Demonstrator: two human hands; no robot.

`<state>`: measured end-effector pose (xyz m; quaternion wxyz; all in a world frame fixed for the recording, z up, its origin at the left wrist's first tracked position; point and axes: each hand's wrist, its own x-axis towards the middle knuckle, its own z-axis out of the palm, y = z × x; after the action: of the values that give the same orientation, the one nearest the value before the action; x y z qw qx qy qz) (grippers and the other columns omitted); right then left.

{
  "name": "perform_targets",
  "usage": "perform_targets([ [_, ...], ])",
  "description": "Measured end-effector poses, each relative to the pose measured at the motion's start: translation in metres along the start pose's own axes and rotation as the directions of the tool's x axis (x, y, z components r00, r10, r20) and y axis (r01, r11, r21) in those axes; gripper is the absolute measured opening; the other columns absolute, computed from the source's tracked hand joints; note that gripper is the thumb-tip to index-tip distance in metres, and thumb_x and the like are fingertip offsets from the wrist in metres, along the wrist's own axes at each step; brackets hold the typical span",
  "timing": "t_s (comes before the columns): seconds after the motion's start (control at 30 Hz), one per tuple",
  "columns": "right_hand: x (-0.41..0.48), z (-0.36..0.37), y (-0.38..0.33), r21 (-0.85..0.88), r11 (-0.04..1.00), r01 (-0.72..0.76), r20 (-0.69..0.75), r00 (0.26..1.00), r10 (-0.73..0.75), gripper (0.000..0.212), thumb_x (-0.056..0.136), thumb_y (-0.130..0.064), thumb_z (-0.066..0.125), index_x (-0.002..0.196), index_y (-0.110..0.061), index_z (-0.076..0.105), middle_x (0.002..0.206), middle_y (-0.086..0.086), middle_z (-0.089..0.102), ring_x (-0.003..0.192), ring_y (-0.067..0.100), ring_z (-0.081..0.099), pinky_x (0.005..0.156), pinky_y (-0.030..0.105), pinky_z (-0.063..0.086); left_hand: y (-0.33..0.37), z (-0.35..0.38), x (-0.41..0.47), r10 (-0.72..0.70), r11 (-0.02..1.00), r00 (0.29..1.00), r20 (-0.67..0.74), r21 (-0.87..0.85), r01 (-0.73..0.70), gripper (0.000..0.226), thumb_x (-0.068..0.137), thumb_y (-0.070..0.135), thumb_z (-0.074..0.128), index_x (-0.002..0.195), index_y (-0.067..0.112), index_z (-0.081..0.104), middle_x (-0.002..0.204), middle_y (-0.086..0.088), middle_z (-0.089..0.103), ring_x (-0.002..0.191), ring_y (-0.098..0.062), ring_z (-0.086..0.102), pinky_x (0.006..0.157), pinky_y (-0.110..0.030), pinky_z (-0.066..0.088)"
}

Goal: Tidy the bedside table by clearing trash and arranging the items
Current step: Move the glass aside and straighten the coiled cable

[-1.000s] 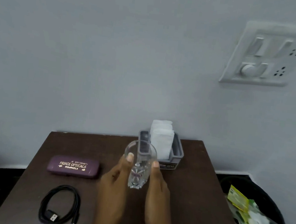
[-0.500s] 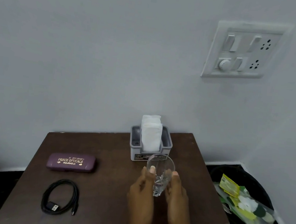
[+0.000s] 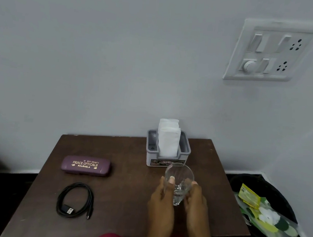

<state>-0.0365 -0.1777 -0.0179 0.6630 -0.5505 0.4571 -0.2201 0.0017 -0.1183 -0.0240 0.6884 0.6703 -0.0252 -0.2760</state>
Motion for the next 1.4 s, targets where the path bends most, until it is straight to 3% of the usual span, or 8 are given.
perform_targets([
  [0.2,-0.016,0.011,-0.012,-0.055,0.982,0.183,-0.105,0.977,-0.188,0.048,0.091,-0.043,0.037,0.136,-0.028,0.046,0.144,-0.003,0.045,0.132,0.013,0.042,0.112,0.04,0.033,0.029,-0.006,-0.01,-0.012,0.999,1.0,-0.015,0.035,0.012,0.077,0.08,0.07,0.042,0.144,0.03,0.028,0.152,0.004,0.031,0.138,-0.012,0.032,0.115,-0.035,0.024],
  [0.3,-0.041,0.031,-0.032,-0.131,0.843,0.522,-0.166,0.827,-0.537,0.058,0.085,-0.045,0.034,0.138,-0.024,0.043,0.147,-0.009,0.038,0.135,-0.005,0.029,0.107,0.009,0.025,0.054,-0.033,-0.001,0.106,0.994,0.981,-0.163,0.019,-0.105,0.061,0.092,0.05,0.038,0.145,0.023,0.027,0.153,0.005,0.028,0.138,-0.007,0.025,0.114,-0.027,0.019],
  [0.4,-0.06,0.065,-0.032,-0.109,0.733,0.671,-0.051,0.733,-0.679,0.053,0.088,-0.038,0.033,0.133,-0.017,0.049,0.137,-0.009,0.05,0.128,-0.003,0.042,0.102,0.01,0.033,0.076,-0.079,0.019,0.179,0.982,0.926,-0.331,-0.001,-0.19,0.052,0.097,0.037,0.038,0.144,0.016,0.032,0.152,0.003,0.031,0.138,-0.011,0.029,0.113,-0.025,0.02],
  [0.63,-0.056,0.152,0.007,-0.231,0.883,0.409,0.327,0.887,-0.326,0.047,0.092,-0.045,0.036,0.138,-0.032,0.038,0.145,-0.017,0.038,0.133,-0.004,0.03,0.109,0.013,0.022,0.074,-0.177,0.06,0.116,0.99,0.795,-0.596,0.004,-0.142,0.052,0.096,0.041,0.04,0.143,0.021,0.031,0.15,-0.002,0.032,0.132,-0.017,0.037,0.107,-0.031,0.029],
  [0.83,-0.029,0.195,0.027,-0.228,0.965,0.131,0.171,0.981,-0.093,0.045,0.095,-0.029,0.044,0.138,-0.014,0.042,0.143,0.006,0.046,0.13,0.018,0.044,0.111,0.034,0.032,0.059,-0.21,0.089,0.005,1.0,0.775,-0.632,0.012,0.003,0.051,0.099,0.028,0.039,0.145,0.013,0.027,0.153,-0.008,0.026,0.136,-0.026,0.034,0.108,-0.035,0.028],
  [1.1,-0.021,0.207,0.032,-0.219,0.965,0.144,0.22,0.971,-0.095,0.044,0.095,-0.027,0.044,0.138,-0.014,0.042,0.142,0.003,0.045,0.129,0.015,0.042,0.109,0.025,0.031,0.045,-0.225,0.118,-0.029,0.998,0.822,-0.569,0.027,0.055,0.043,0.095,0.039,0.04,0.13,0.016,0.05,0.14,-0.008,0.046,0.124,-0.027,0.048,0.108,-0.047,0.037],
  [1.23,-0.009,0.208,0.029,-0.171,0.975,0.144,0.205,0.973,-0.108,0.044,0.094,-0.027,0.047,0.136,-0.016,0.044,0.141,0.0,0.046,0.127,0.013,0.044,0.107,0.021,0.031,0.041,-0.218,0.125,-0.054,0.998,0.833,-0.551,-0.002,0.063,0.069,0.068,0.066,0.041,0.116,0.02,0.059,0.127,-0.01,0.057,0.115,-0.029,0.056,0.102,-0.052,0.043],
  [1.4,0.017,0.209,0.017,-0.099,0.979,0.178,0.134,0.977,-0.164,0.045,0.094,-0.024,0.048,0.138,-0.016,0.042,0.142,0.001,0.047,0.13,0.016,0.043,0.112,0.037,0.032,0.048,-0.205,0.135,-0.035,0.999,0.852,-0.523,-0.005,0.038,0.051,0.088,0.052,0.039,0.12,0.018,0.06,0.123,-0.007,0.062,0.116,-0.025,0.056,0.105,-0.049,0.041],
])
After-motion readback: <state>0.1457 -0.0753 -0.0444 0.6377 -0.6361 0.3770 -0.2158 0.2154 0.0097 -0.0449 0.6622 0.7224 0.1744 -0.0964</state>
